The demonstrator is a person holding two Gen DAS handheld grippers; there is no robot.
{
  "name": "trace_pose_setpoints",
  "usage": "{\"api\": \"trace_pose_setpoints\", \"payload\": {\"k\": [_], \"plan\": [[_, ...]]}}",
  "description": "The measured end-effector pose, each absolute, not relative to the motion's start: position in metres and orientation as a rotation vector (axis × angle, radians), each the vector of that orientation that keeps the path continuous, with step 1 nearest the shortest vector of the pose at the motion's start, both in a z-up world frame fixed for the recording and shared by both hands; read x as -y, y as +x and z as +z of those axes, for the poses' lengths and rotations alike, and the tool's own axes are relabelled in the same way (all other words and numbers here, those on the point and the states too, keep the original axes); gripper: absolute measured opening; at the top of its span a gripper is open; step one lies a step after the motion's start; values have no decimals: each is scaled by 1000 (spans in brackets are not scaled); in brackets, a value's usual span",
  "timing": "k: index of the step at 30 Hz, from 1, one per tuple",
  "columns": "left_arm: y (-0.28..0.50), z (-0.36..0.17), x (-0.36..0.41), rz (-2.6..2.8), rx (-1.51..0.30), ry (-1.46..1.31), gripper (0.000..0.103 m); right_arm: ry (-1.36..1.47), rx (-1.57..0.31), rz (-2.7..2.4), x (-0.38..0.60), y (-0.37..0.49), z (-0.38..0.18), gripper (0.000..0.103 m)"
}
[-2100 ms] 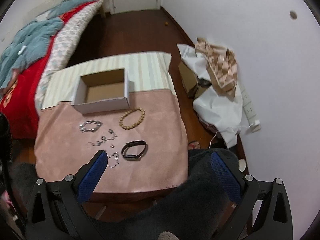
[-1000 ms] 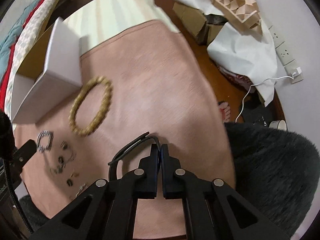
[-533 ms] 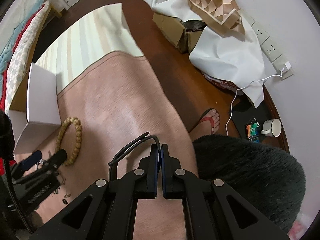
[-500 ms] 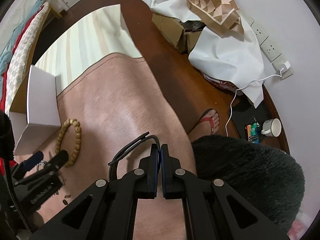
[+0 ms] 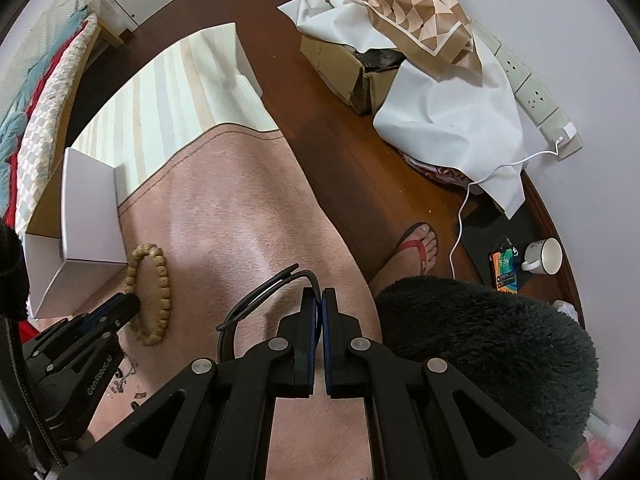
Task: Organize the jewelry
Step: 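Grasp the wooden bead bracelet with the left tool while the right tool holds the band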
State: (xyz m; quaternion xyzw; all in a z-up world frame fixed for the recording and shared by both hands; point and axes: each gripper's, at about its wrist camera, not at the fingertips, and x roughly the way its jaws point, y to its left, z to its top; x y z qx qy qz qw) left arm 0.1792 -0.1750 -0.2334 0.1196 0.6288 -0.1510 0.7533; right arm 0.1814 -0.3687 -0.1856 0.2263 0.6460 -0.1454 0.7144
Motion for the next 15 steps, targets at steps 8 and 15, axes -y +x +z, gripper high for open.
{"api": "trace_pose_setpoints", "payload": {"k": [8, 15], "plan": [[182, -177, 167, -370, -1273, 200, 6, 496, -1374, -262, 356, 189, -150, 3], [206, -109, 138, -376, -1172, 104, 6, 479, -1287, -144, 331, 220, -101, 3]]}}
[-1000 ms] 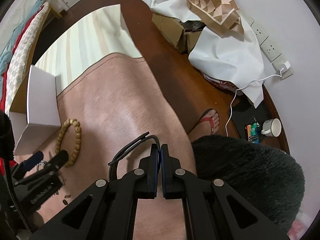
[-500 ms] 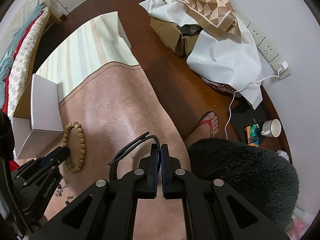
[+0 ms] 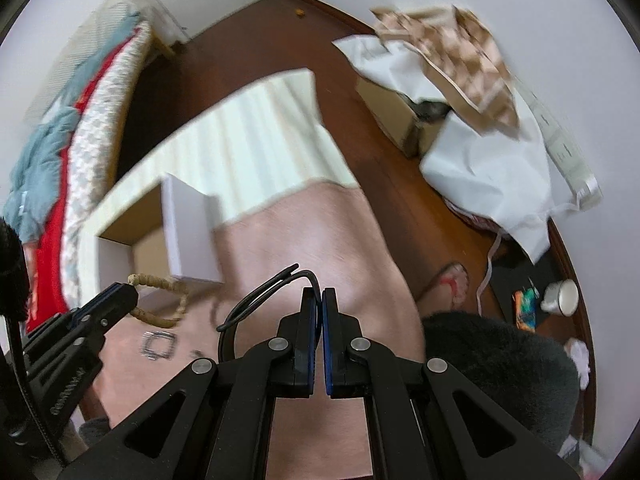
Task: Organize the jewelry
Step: 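Grasp the wooden bead bracelet with the left tool while the right tool holds the band, then lower both held items into the white box and open both tools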
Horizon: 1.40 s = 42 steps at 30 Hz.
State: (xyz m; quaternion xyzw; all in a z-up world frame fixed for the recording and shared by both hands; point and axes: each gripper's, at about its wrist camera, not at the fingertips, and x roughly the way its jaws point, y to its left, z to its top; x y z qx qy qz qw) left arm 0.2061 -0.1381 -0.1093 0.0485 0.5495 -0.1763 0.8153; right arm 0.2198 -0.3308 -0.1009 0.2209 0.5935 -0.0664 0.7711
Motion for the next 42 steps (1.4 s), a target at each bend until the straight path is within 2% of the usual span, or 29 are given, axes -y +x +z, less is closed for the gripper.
{"api": "trace_pose_setpoints", "payload": {"k": [8, 15, 23, 26, 28, 29, 31, 32, 33, 34, 35, 36, 37, 38, 39, 42], "plan": [[266, -75, 89, -290, -1122, 49, 6, 384, -1240, 20, 266, 291, -78, 3], [311, -102, 60, -264, -1216, -3, 7, 298, -1329, 96, 219, 345, -111, 3], [327, -128, 50, -268, -1303, -33, 7, 199, -1431, 136, 191, 370, -149, 3], [331, -139, 45, -232, -1344, -29, 11, 192, -1457, 141, 187, 372, -157, 8], [332, -143, 40, -205, -1355, -35, 11, 191, -1458, 137, 187, 372, -157, 16], [332, -143, 37, -189, -1357, -37, 12, 185, -1454, 135, 185, 371, -155, 24], [331, -141, 29, -160, -1344, -47, 16, 177, -1440, 127, 184, 367, -150, 50], [330, -138, 27, -150, -1333, -47, 25, 174, -1430, 127, 183, 365, -147, 54], [328, -134, 25, -136, -1315, -45, 38, 174, -1421, 121, 183, 363, -143, 61], [326, -128, 22, -123, -1291, -41, 45, 169, -1413, 114, 183, 362, -140, 64], [326, -124, 19, -110, -1272, -36, 59, 152, -1397, 103, 183, 358, -135, 67], [322, -117, 17, -96, -1246, -31, 65, 135, -1380, 91, 183, 354, -130, 74], [320, -114, 14, -84, -1228, -26, 66, 117, -1362, 82, 183, 350, -125, 84], [313, -109, 11, -52, -1204, -4, 70, 97, -1345, 73, 182, 346, -120, 88], [310, -107, 9, -30, -1191, 11, 80, 72, -1329, 57, 181, 342, -116, 93], [293, -104, 4, 30, -1143, 37, 95, 6, -1281, 11, 181, 327, -107, 94]]}}
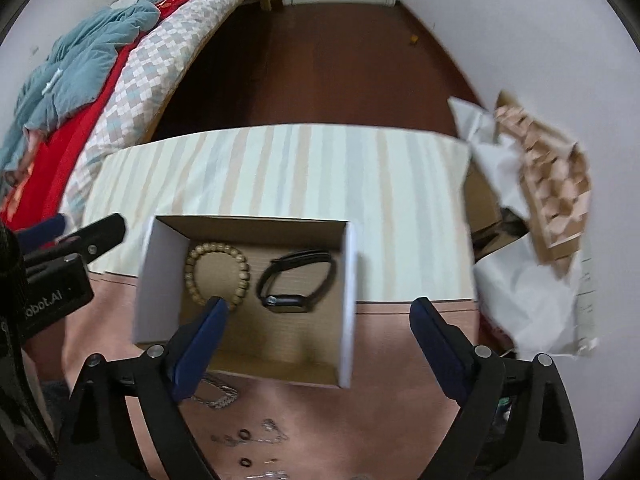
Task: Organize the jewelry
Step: 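Lower both held items into the white box and open both tools, then lift both tools away from the box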
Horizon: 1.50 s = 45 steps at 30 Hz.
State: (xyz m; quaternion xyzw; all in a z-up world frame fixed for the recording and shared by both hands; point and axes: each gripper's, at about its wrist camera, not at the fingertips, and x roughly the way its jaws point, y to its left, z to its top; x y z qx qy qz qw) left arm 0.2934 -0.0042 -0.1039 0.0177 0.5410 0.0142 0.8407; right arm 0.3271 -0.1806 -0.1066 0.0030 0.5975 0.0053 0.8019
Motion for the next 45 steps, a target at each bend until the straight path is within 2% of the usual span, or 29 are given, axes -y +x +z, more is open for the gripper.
{"api": "trace_pose_setpoints", "payload": {"k": [3, 13, 34, 45], "plan": [[278, -106, 1, 66, -1123, 65, 103, -18, -1259, -8, 182, 313, -104, 101], [236, -97, 0, 79, -1076, 73, 103, 7, -1228, -36, 184, 281, -102, 102], [150, -28, -5, 52, -936, 35, 103, 27, -1049, -58, 183, 204, -7, 102], [120, -12, -17, 72, -920, -13, 103, 64, -1023, -26, 179, 173, 17, 102]]}}
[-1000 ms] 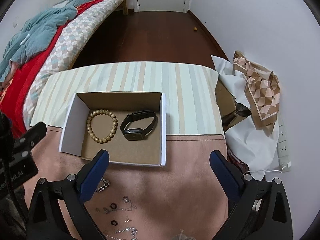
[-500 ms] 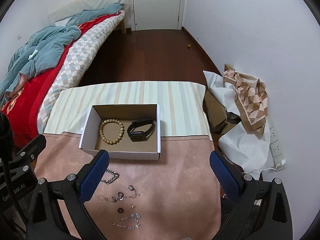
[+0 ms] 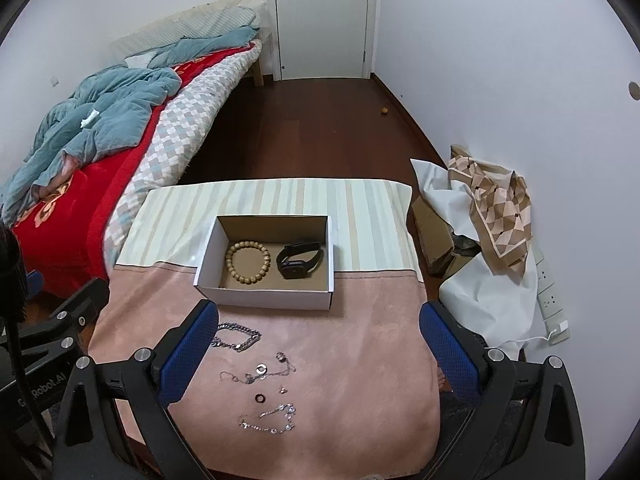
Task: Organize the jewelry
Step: 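Lift both tools away from the box, then grasp a small silver charm with the right tool while the left grasps the chain bracelet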
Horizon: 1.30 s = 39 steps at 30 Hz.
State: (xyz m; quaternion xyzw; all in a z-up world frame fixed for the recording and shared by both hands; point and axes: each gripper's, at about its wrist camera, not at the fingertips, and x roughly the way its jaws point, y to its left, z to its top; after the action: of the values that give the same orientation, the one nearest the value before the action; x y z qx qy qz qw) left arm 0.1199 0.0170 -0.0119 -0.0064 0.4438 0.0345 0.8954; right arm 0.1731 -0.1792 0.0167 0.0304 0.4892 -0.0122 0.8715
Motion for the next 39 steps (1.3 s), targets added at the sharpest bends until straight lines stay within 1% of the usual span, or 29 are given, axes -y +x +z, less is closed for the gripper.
{"api": "trace_pose_setpoints", "payload": {"k": [5, 9, 11, 13, 17, 19, 21, 23, 24, 26, 27, 28, 32, 39], "plan": [[118, -34, -26, 146, -953, 33, 103, 147, -1088, -12, 190, 172, -14, 102], [123, -75, -41, 207, -1032, 60, 103, 266, -1240, 18, 202, 174, -74, 101], [125, -94, -46, 229, -1070, 71, 103, 304, -1276, 30, 203, 174, -101, 94], [127, -115, -52, 245, -1117, 74, 103, 305, -1313, 27, 201, 175, -128, 76], [131, -143, -58, 267, -1174, 91, 103, 278, -1320, 59, 189, 182, -166, 62], [134, -154, -60, 273, -1194, 97, 103, 251, -1324, 80, 179, 187, -178, 49], [136, -162, -62, 276, -1211, 96, 103, 223, -1319, 105, 168, 191, -187, 42], [139, -168, -64, 275, -1225, 94, 103, 199, -1322, 130, 158, 196, -193, 39], [140, -171, -65, 275, -1233, 93, 103, 174, -1327, 136, 151, 197, -196, 34], [143, -175, -66, 272, -1243, 90, 103, 128, -1351, 151, 139, 198, -205, 27], [145, -177, -66, 269, -1248, 90, 103, 94, -1339, 140, 136, 197, -205, 18], [147, -178, -65, 266, -1252, 89, 103, 77, -1333, 141, 134, 197, -204, 12], [154, -182, -59, 232, -1259, 79, 103, 121, -1318, 120, 146, 193, -201, 12], [179, -201, -31, 66, -1330, -2, 102, 220, -1269, 1, 203, 190, -179, 12]]}}
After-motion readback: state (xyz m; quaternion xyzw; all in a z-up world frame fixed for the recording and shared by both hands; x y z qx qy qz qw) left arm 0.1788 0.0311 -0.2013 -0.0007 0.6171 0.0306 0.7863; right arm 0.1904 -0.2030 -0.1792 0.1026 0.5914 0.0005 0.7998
